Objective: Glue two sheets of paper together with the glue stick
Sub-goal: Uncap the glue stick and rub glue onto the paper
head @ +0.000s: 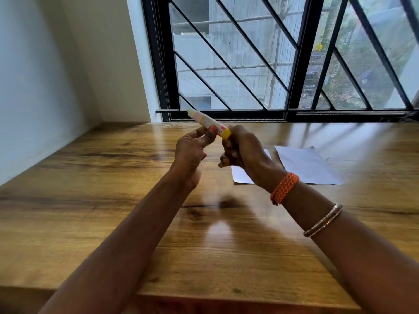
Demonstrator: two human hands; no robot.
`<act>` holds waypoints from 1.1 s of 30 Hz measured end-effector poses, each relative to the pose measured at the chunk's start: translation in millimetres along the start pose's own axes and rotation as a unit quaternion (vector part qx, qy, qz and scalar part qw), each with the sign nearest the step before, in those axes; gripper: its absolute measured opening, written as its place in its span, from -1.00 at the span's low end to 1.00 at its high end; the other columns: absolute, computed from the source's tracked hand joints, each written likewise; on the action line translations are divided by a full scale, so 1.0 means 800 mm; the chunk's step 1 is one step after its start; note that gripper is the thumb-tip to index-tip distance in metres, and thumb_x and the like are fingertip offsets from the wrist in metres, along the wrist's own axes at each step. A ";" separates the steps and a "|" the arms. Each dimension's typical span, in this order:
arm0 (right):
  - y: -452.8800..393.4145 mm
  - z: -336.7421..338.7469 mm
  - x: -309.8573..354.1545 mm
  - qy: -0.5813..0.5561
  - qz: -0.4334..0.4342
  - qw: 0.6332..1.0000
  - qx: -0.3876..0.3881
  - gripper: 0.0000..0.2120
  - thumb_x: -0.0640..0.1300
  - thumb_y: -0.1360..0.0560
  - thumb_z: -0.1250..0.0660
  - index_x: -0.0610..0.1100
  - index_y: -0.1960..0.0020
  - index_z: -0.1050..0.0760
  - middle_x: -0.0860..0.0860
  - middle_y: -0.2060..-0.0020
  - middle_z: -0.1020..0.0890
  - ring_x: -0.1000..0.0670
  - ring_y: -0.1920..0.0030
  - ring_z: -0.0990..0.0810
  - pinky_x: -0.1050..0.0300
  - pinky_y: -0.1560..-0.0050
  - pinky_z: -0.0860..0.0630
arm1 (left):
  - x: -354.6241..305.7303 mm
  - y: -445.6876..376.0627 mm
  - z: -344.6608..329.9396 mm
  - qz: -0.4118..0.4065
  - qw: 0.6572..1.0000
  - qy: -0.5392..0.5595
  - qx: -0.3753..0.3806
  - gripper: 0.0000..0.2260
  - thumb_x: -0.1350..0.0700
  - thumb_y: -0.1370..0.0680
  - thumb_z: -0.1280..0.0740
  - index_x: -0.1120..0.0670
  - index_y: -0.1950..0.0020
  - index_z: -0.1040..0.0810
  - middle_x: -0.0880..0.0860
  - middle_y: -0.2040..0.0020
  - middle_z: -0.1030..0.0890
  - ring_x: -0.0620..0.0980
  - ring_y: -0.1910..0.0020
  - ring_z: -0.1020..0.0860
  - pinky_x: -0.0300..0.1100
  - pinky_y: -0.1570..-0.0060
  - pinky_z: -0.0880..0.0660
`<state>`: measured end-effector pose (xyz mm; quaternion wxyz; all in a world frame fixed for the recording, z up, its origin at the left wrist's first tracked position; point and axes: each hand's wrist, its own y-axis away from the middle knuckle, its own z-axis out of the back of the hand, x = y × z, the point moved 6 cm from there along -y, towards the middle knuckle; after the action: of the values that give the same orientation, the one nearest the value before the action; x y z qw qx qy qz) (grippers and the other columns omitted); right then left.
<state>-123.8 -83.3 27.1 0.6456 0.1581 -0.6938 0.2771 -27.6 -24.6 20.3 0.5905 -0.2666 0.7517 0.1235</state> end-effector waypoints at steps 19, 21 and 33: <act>-0.027 0.092 -0.026 -0.251 -0.006 0.950 -0.187 -0.83 -0.23 -0.61 -0.13 -0.17 0.06 -0.48 -0.08 0.36 -0.49 0.02 0.40 -0.50 0.19 0.35 -0.55 | 0.061 0.012 -0.051 -0.169 0.877 -0.431 0.127 -0.63 0.12 -0.59 -0.17 0.12 -0.40 -0.35 0.09 -0.42 -0.40 -0.02 -0.39 -0.34 -0.38 -0.23 -0.16; -0.030 0.109 -0.033 -0.270 -0.041 0.940 -0.205 -0.81 -0.26 -0.58 -0.11 -0.20 0.04 -0.50 -0.07 0.37 -0.45 0.03 0.41 -0.46 0.20 0.36 -0.52 | 0.073 0.016 -0.063 -0.167 0.834 -0.488 0.198 -0.56 0.02 -0.60 -0.12 0.05 -0.48 -0.21 0.04 -0.50 -0.25 -0.05 -0.50 -0.14 -0.32 -0.34 -0.01; -0.036 0.110 -0.047 -0.174 -0.052 0.973 -0.141 -0.86 -0.17 -0.43 -0.46 -0.17 0.07 -0.53 -0.02 0.38 -0.47 0.05 0.37 -0.45 0.20 0.32 -0.50 | 0.043 0.011 -0.045 -0.243 0.721 -0.624 0.177 -0.69 -0.08 -0.59 -0.10 0.07 0.20 -0.48 0.00 0.18 -0.58 0.09 0.09 -0.53 -0.03 -0.08 -0.30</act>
<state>-174.4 -163.2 -5.6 0.5445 0.1470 -0.8184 0.1103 -67.9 -44.2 -3.6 0.9723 -0.1930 0.1305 -0.0208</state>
